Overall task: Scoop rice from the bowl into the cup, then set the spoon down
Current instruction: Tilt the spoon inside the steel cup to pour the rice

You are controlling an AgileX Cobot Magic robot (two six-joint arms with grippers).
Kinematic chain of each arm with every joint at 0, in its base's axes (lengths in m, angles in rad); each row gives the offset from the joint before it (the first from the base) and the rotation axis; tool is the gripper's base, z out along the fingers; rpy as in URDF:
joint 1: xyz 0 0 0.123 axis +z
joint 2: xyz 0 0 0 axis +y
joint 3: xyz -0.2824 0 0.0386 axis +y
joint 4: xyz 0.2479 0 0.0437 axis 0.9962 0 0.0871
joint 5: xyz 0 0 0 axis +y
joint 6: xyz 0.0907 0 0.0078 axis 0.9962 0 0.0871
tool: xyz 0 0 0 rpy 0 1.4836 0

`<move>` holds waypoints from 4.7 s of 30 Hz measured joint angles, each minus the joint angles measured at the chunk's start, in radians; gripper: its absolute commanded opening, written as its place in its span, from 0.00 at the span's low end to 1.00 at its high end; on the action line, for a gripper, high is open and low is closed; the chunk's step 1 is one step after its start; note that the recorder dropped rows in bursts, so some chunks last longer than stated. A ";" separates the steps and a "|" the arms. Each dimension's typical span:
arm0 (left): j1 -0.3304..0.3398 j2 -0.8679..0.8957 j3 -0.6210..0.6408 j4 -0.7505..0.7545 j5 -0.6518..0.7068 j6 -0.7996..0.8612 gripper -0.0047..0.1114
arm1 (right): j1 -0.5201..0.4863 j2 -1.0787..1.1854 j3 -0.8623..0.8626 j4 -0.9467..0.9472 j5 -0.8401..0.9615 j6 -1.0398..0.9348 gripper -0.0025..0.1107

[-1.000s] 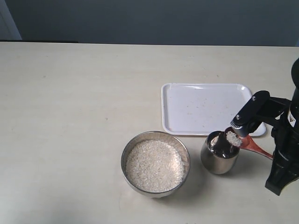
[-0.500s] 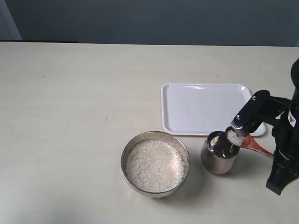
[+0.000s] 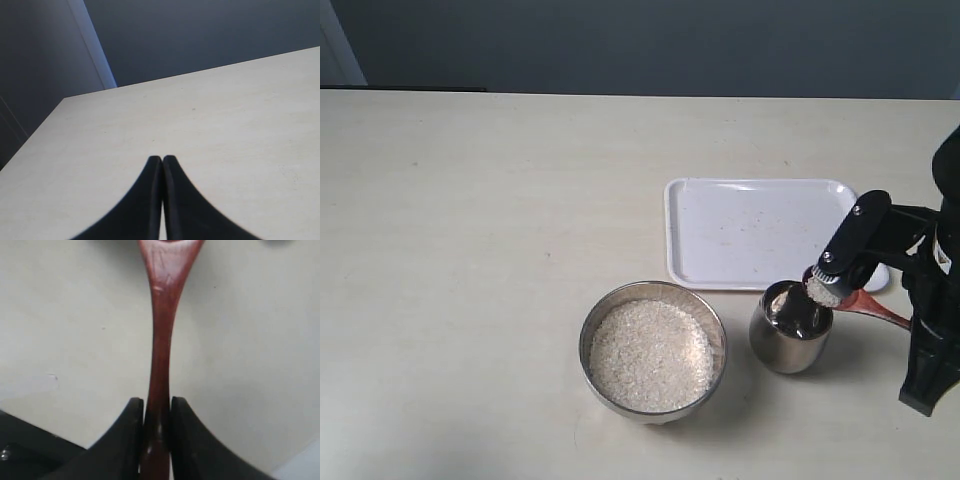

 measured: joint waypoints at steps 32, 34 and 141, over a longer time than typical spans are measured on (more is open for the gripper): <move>0.000 0.000 0.000 0.000 0.000 0.000 0.04 | 0.149 0.071 0.000 -0.223 -0.004 0.049 0.01; 0.000 0.000 0.000 0.000 0.000 0.000 0.04 | 0.149 0.071 0.000 -0.224 -0.004 0.049 0.01; 0.000 0.000 0.000 0.000 0.000 0.000 0.04 | 0.266 0.002 0.046 -0.350 -0.002 0.052 0.01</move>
